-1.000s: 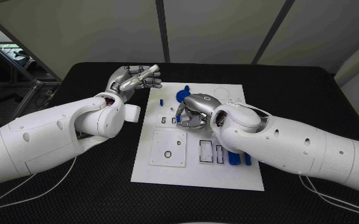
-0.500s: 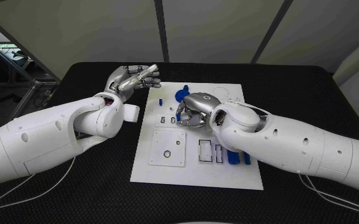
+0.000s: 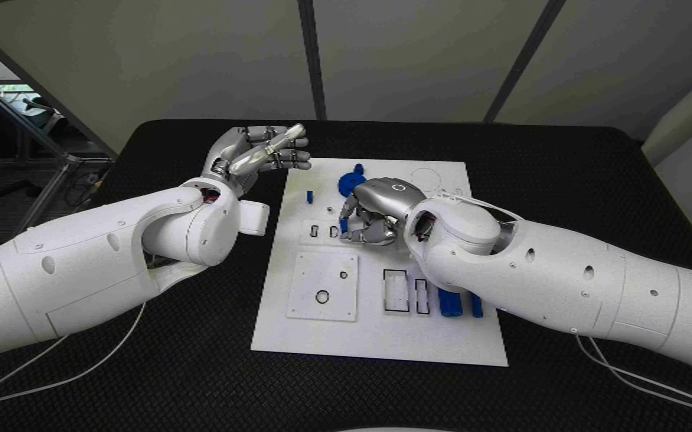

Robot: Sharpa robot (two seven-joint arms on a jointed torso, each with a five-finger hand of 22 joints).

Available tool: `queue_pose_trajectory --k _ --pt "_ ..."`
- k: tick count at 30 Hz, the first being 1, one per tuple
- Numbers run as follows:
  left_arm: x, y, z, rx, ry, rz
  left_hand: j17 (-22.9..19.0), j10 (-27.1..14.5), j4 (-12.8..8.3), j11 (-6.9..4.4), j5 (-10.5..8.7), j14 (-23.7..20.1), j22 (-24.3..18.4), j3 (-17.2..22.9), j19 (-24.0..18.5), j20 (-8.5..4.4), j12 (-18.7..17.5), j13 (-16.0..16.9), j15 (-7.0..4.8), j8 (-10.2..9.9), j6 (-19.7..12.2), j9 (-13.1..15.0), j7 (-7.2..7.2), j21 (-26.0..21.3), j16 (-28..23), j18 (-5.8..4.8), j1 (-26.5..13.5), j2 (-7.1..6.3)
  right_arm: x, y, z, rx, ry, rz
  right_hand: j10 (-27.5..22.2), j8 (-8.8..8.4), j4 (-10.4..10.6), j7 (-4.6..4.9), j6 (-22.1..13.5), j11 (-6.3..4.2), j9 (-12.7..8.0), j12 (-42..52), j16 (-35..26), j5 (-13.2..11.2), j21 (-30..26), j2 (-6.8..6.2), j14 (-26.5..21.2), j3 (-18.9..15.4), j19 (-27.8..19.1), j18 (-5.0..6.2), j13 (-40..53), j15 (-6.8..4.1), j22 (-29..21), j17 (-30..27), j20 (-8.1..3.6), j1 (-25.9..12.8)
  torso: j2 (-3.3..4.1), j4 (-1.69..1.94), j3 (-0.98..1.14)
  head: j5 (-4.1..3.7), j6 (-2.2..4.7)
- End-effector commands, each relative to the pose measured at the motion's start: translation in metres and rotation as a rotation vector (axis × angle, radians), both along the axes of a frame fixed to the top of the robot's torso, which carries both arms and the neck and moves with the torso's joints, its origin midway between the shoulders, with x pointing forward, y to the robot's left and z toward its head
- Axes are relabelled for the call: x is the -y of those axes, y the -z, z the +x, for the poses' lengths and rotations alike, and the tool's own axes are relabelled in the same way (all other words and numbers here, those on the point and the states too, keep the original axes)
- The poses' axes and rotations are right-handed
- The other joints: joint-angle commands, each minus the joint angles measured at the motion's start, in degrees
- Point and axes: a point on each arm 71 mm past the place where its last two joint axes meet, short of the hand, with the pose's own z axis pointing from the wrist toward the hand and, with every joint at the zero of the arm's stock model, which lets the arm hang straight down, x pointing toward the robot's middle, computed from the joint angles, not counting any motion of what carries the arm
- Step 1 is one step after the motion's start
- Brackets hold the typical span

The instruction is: Assemble the parts on the task board

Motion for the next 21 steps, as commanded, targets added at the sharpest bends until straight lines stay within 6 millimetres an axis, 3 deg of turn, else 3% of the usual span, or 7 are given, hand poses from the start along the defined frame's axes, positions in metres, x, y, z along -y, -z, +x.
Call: queue_pose_trajectory --k 1,21 --pt "0.0016 -0.0019 -0.0001 0.011 0.013 -0.002 0.1 0.2 -0.4 0.25 0.02 0.3 0.1 0.1 -0.4 0.03 -0.3 -0.1 0.1 -0.3 0.2 0.0 0.21 0.4 -0.3 -0.73 -0.2 0.55 0.0026 0.0089 0.0 -0.034 0.011 -0.056 -0.6 -0.2 0.0 -0.01 -0.5 -0.04 0.0 -0.2 -0.3 -0.4 -0.2 -0.44 4.8 -0.4 -0.6 -0.09 -0.1 0.38 -0.1 10.1 -0.01 -0.3 0.0 0.02 0.01 -0.02 -0.06" --pt "0.0014 -0.0014 0.0004 0.008 0.013 -0.002 0.1 0.2 -0.4 0.25 0.02 0.3 0.1 0.1 -0.4 0.03 -0.3 -0.1 0.1 -0.3 0.2 0.0 0.21 0.4 -0.3 -0.73 -0.2 0.55 0.0024 0.0099 -0.0001 -0.044 0.015 -0.069 -1.5 -0.95 0.3 0.38 -2.2 0.34 -0.3 -1.4 -0.9 -0.8 -1.0 -1.05 4.5 -1.1 -1.4 0.19 -1.2 0.7 -1.4 9.1 0.32 -0.9 0.01 0.01 0.02 -0.11 -0.18"
